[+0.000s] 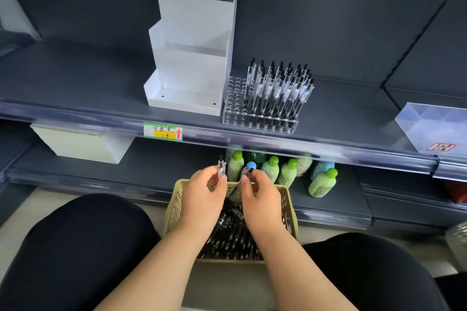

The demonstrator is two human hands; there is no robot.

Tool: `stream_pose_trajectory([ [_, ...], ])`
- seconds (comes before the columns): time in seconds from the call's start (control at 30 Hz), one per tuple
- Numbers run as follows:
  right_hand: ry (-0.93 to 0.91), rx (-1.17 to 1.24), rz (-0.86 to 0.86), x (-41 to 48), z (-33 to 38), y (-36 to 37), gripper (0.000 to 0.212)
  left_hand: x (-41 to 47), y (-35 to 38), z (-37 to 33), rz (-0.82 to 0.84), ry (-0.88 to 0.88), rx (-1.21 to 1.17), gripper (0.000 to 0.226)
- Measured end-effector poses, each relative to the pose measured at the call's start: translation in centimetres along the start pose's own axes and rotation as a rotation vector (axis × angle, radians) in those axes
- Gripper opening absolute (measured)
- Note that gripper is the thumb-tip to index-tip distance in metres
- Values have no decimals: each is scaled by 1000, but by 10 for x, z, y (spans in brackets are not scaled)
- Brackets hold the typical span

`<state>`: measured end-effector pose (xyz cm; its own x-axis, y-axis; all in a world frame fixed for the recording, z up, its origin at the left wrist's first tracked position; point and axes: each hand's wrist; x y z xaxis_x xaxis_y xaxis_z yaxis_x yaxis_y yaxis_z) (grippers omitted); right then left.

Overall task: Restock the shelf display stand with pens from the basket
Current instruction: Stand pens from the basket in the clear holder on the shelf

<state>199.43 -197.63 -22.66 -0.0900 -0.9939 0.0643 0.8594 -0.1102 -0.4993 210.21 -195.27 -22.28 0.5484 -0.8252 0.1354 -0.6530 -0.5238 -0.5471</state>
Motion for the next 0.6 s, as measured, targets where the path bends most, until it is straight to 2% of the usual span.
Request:
stream_pose_trajectory([
  [0.13,-163,-12,-59,11,26,-15,8,15,-9,-19,-31,100,-44,17],
  [0.4,-311,149,-258,81,101,-65,18,89,-41,-87,-107,229,-177,7],
  [0.53,-433,4,-288,127,127,-71,4,125,-34,-115,-135,277,-281,7],
  [0.6,-493,-80,-280,142,128,-65,7,134,-25,-118,-120,276,-322,11],
])
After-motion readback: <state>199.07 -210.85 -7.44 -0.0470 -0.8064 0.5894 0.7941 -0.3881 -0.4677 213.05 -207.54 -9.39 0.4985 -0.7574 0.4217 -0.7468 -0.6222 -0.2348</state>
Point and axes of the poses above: each hand's wrist, its own x-axis towards the middle knuckle, its own y-axis out of the palm, z = x × y, and after that the axes turned 8 degrees about -z, right-handed
